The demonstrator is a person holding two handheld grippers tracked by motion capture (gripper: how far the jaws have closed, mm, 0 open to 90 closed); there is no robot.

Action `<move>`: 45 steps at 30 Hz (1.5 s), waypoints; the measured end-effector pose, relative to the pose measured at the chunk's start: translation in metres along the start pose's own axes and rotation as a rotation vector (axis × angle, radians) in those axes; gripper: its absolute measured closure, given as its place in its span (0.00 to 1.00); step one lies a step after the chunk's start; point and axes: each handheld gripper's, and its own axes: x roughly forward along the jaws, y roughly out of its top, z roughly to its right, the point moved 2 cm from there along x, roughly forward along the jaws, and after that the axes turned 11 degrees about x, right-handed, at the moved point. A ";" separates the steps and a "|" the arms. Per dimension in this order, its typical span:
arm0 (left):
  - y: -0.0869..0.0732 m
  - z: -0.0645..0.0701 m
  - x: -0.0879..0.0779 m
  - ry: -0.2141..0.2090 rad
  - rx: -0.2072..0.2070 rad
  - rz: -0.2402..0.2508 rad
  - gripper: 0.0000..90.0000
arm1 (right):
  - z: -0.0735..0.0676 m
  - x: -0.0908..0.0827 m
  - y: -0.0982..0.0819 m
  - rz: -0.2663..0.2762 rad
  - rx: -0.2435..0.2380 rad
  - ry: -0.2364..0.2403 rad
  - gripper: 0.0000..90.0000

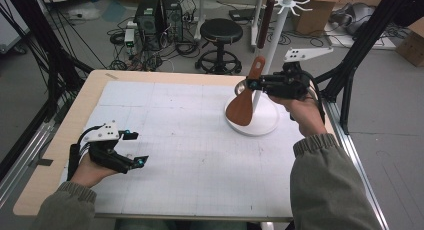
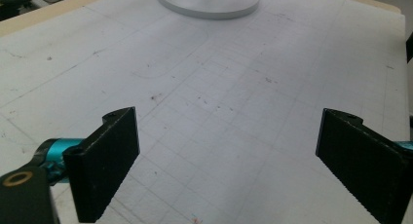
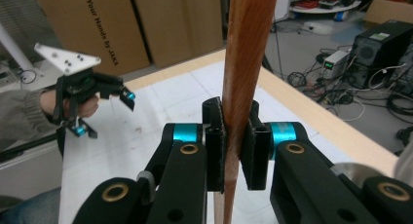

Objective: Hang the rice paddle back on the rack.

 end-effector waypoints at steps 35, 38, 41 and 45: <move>-0.001 -0.003 -0.002 0.020 -0.012 0.014 0.02 | 0.019 -0.025 0.073 0.043 0.001 -0.081 0.92; -0.001 -0.003 -0.003 0.022 -0.011 0.015 0.02 | 0.021 -0.026 0.078 0.042 0.008 -0.093 0.92; -0.002 -0.003 -0.002 0.019 -0.013 0.016 0.02 | 0.023 -0.026 0.082 0.041 0.010 -0.102 0.92; -0.001 -0.003 -0.002 0.022 -0.012 0.019 0.02 | 0.027 -0.026 0.086 0.032 0.020 -0.117 0.92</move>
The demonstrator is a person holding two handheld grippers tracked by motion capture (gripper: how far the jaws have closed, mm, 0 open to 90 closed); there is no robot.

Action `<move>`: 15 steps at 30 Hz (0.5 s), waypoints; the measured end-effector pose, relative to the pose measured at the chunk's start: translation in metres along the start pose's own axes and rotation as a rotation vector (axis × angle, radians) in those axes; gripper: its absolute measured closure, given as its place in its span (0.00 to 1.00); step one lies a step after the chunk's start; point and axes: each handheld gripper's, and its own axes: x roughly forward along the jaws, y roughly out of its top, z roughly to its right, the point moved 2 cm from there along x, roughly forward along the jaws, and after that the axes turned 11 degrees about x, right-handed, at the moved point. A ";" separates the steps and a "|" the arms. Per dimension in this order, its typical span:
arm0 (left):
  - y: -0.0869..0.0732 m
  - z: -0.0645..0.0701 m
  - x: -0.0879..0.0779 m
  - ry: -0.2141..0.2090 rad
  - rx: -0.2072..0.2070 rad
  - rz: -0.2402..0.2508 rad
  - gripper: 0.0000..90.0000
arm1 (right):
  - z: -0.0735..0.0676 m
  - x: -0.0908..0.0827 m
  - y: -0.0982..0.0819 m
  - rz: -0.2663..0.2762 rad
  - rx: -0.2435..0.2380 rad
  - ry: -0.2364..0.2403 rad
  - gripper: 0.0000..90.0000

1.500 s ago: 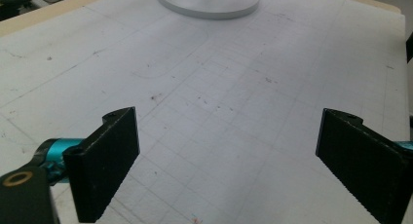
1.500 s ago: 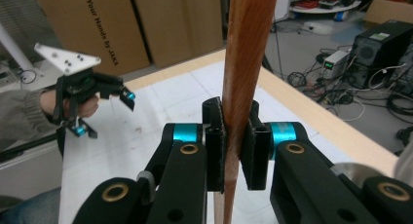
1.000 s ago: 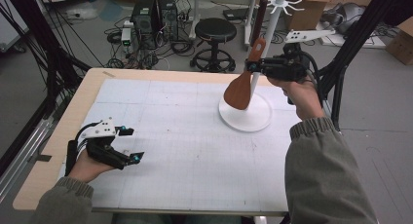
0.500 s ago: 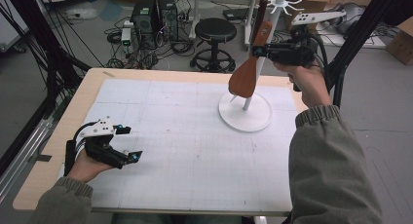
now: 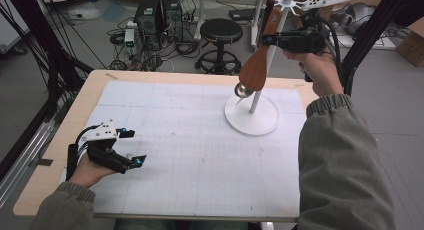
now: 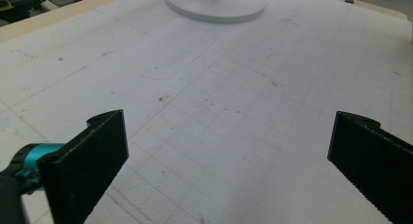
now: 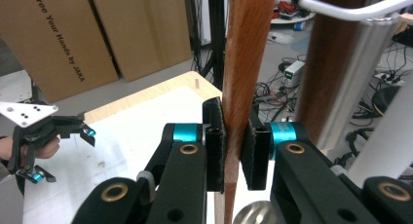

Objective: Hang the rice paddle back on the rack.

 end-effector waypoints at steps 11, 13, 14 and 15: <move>0.000 0.000 0.000 -0.008 0.005 0.008 0.02 | 0.012 0.001 0.003 0.002 0.030 -0.018 0.92; 0.001 0.001 -0.001 -0.008 0.002 0.010 0.02 | 0.013 0.001 0.002 0.001 0.039 -0.026 0.92; 0.001 0.001 -0.001 -0.008 0.002 0.010 0.02 | 0.014 0.001 0.002 0.002 0.045 -0.027 0.92; 0.001 0.000 -0.001 -0.010 0.003 0.010 0.02 | 0.015 0.001 0.002 0.006 0.043 -0.030 0.92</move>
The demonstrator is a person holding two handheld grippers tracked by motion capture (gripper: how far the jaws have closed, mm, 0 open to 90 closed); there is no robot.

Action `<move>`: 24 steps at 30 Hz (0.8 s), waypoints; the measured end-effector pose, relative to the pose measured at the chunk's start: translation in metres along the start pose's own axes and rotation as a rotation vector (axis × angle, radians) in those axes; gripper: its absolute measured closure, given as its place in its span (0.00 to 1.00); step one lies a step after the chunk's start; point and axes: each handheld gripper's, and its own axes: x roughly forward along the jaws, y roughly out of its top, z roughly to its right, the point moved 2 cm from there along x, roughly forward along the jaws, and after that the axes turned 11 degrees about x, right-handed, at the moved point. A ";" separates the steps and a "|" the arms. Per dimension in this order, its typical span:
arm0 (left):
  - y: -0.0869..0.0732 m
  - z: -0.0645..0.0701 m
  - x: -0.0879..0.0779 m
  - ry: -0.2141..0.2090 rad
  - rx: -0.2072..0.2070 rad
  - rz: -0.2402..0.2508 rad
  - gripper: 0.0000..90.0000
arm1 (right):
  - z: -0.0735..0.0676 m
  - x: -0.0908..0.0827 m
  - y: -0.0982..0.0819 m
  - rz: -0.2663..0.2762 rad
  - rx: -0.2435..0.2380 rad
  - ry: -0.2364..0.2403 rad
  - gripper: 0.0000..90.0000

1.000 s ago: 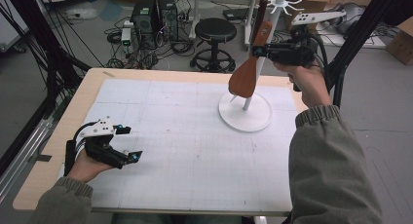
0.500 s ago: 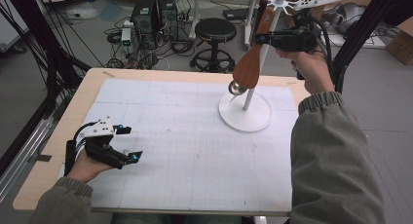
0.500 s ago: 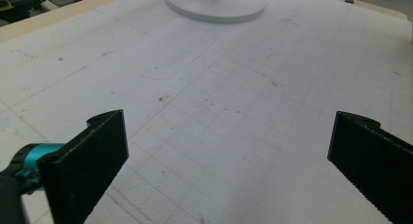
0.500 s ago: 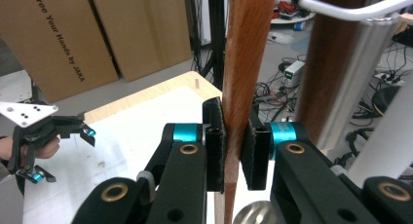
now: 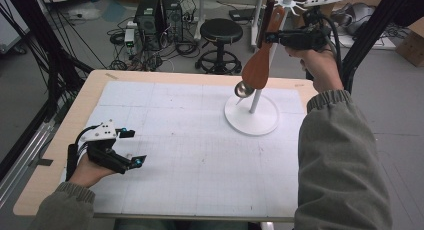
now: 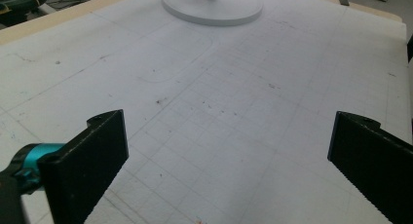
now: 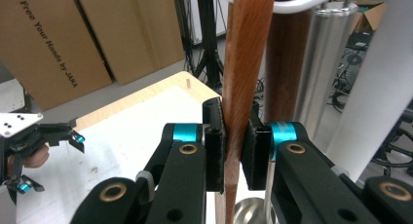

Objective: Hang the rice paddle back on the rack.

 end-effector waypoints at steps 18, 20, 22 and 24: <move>0.000 0.000 -0.001 -0.009 -0.010 0.004 0.02 | 0.005 -0.005 -0.007 0.031 0.012 -0.016 0.89; 0.000 -0.001 -0.001 -0.008 -0.008 0.001 0.02 | 0.005 -0.006 -0.008 0.034 0.014 -0.014 0.88; 0.000 0.000 -0.001 -0.008 -0.009 0.002 0.02 | 0.004 -0.007 -0.009 0.039 0.015 -0.012 0.86; 0.001 0.000 -0.001 -0.008 -0.009 0.003 0.02 | 0.004 -0.008 -0.010 0.046 0.017 -0.013 0.84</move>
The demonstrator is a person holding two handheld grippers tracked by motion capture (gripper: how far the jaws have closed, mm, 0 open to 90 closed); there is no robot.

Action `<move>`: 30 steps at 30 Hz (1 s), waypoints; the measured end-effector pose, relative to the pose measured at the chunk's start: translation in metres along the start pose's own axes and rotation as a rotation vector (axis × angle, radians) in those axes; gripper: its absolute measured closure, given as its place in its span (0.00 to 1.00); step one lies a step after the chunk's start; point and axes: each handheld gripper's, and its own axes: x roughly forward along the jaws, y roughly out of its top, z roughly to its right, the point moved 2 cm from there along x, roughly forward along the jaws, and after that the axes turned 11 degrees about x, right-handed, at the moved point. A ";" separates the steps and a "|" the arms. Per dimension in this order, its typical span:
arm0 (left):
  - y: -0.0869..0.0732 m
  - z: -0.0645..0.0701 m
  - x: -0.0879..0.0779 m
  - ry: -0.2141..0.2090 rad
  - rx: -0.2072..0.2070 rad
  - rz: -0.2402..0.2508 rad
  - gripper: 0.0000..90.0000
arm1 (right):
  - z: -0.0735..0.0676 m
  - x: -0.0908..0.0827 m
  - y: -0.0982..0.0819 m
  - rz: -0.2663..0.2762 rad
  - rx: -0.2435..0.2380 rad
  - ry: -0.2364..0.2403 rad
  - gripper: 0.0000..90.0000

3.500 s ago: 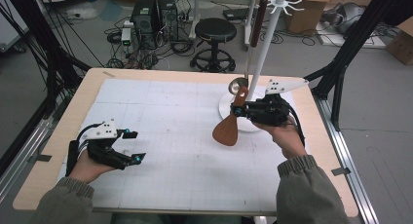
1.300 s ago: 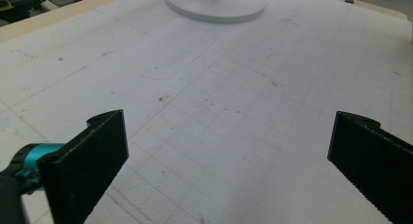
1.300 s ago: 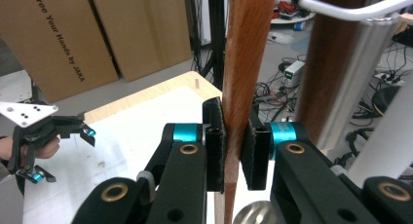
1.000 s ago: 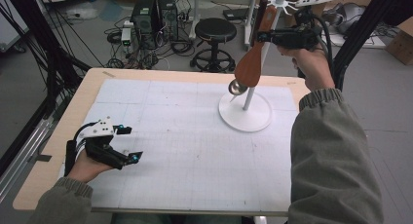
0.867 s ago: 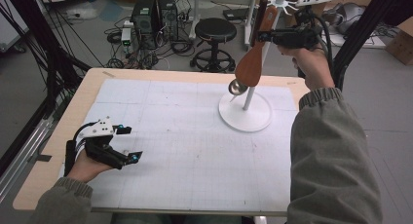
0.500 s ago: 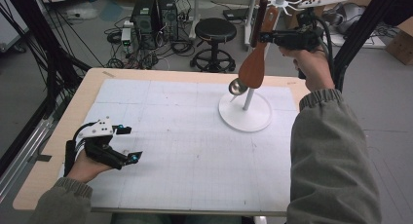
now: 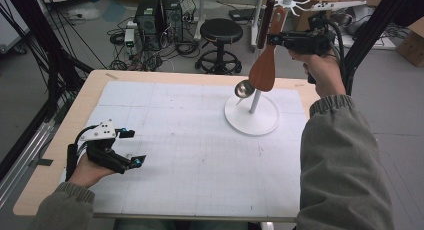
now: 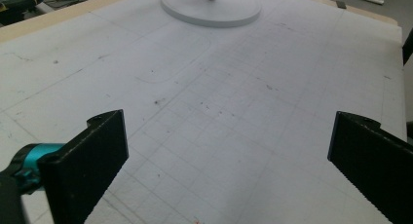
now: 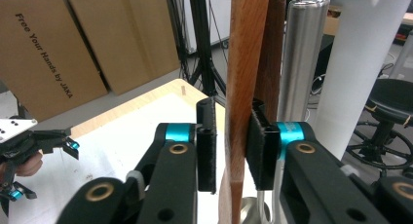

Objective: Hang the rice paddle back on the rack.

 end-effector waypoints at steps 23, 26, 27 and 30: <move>0.000 0.000 -0.001 -0.001 -0.006 -0.001 0.02 | -0.006 -0.021 -0.019 0.053 0.013 -0.026 0.45; 0.000 0.000 -0.002 -0.001 -0.005 0.000 0.02 | -0.008 -0.022 -0.024 0.053 0.011 -0.018 0.43; 0.000 0.000 -0.002 -0.001 -0.007 0.000 0.02 | -0.009 -0.022 -0.026 0.052 0.012 -0.016 0.41; 0.000 0.000 -0.002 0.002 -0.009 0.001 0.02 | -0.012 -0.022 -0.031 0.050 0.011 -0.017 0.37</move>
